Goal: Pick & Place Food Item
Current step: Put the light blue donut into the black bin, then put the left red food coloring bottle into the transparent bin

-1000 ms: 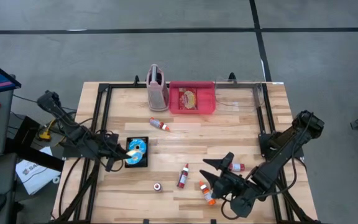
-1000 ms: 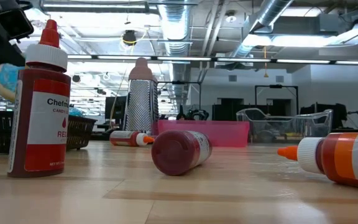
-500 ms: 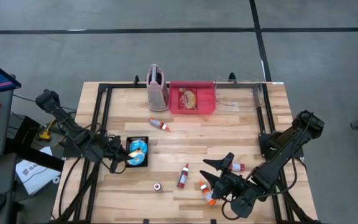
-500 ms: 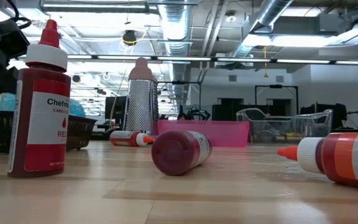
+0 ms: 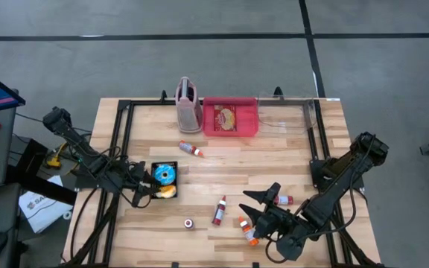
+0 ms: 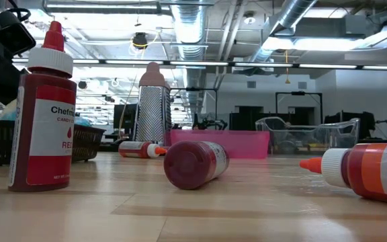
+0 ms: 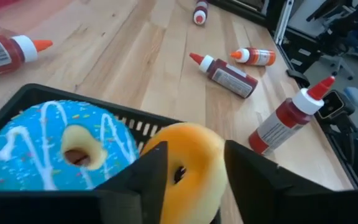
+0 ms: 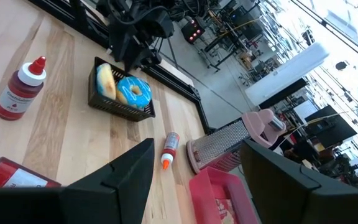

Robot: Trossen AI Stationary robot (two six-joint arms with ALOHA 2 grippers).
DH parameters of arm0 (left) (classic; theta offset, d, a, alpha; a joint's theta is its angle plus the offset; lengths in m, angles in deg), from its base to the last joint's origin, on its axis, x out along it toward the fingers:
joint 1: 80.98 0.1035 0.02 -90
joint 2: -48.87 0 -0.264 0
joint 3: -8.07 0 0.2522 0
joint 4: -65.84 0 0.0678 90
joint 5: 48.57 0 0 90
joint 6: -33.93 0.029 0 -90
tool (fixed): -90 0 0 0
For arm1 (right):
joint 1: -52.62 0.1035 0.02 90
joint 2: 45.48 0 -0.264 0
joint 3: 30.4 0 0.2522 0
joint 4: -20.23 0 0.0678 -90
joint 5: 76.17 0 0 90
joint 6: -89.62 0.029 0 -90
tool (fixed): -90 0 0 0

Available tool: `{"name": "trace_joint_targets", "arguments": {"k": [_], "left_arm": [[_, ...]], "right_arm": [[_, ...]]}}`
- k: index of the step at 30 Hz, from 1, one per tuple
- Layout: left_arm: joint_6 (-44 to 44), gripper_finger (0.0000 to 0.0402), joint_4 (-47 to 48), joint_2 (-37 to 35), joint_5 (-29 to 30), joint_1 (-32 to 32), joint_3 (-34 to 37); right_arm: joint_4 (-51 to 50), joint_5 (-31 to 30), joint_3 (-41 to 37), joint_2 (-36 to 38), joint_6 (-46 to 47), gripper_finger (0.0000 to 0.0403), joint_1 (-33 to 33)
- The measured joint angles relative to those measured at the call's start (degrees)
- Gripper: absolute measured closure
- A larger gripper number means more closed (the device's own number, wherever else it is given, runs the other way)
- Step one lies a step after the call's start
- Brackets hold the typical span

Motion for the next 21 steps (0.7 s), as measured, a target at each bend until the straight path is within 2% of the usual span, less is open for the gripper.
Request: {"name": "trace_joint_targets", "arguments": {"k": [6,13,17,21], "left_arm": [[1.64,0.0202,-0.28,0.0,3.79,0.0,0.0],[6.53,0.0196,-6.44,0.0,4.61,0.0,0.0],[11.5,0.0201,-13.33,0.0,0.38,0.0,0.0],[12.32,0.0203,-16.96,0.29,-2.56,-0.14,-0.02]], "right_arm": [[0.02,0.0,0.0,0.0,0.39,0.0172,-0.01],[0.02,-0.02,0.0,0.0,0.63,0.0172,-0.01],[-0.38,-0.01,0.0,0.0,1.65,0.0172,-0.01],[-3.18,-0.06,0.0,0.0,5.24,0.0172,0.08]]}}
